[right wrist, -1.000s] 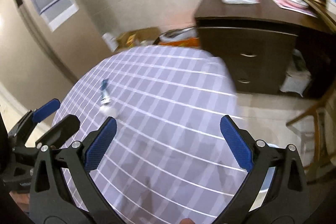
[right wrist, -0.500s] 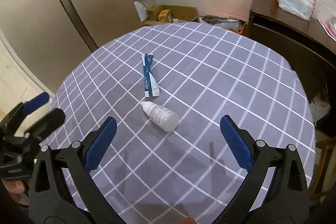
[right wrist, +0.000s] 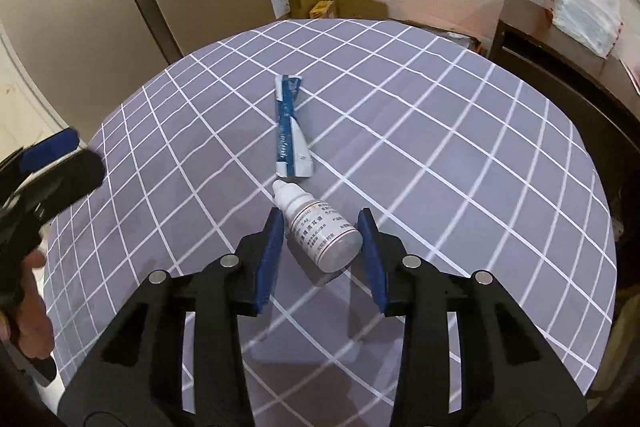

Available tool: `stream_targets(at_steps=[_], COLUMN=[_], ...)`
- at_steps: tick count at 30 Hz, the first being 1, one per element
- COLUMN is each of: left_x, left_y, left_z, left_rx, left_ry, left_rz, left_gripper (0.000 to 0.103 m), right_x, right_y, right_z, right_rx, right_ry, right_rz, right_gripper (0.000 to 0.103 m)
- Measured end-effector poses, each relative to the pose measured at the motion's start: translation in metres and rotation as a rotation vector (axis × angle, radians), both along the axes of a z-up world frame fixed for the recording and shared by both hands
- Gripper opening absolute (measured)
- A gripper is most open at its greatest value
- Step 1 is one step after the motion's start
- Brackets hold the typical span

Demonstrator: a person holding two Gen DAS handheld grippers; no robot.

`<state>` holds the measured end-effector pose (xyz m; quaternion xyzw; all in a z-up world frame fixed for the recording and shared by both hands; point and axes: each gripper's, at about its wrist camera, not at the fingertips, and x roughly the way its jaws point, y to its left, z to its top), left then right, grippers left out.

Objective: Collect trash
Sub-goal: 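Grasp the white bottle with the right gripper while the left gripper grasps the blue tube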

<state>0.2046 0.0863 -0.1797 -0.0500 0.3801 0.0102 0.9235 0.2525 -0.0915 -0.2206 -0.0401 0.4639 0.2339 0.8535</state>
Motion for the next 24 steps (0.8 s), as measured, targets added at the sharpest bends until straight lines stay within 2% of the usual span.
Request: stream_targets(at_steps=[5,13,18,19,21,23,24], left_x=[0.029,0.079,0.103,0.106,0.11,0.108,0.106], left_y=[-0.02,-0.056,-0.065,-0.065,-0.065,-0.067,-0.068], left_z=[-0.006,-0.033,-0.051,-0.053,-0.056,-0.052,-0.05], left_rx=[0.029,0.098,0.141,0.132,0.113,0.108,0.098], left_ry=[0.022,0.084,0.127,0.134,0.155,0.151,0.156], left_rz=[-0.034,-0.091,-0.083,-0.084,-0.1,-0.125,-0.138], left_gripper=[0.094,0.094,0.092,0.08,0.063,0.026,0.02], right_x=[-0.01,-0.023,-0.028,-0.029,-0.031,-0.031,-0.033], right_y=[-0.032,-0.093,-0.115,-0.12,-0.125,-0.133,-0.136], right_z=[0.009,0.022,0.029,0.03,0.03,0.029,0.029], right_rx=[0.042,0.114,0.142,0.147,0.153,0.161,0.167], right_ry=[-0.016,-0.029,-0.041,-0.043,-0.044,-0.043,-0.044], right_rz=[-0.058,-0.166,-0.204,-0.211,-0.221,-0.23,-0.235], right_gripper=[0.038,0.038,0.038,0.038,0.038,0.038,0.038])
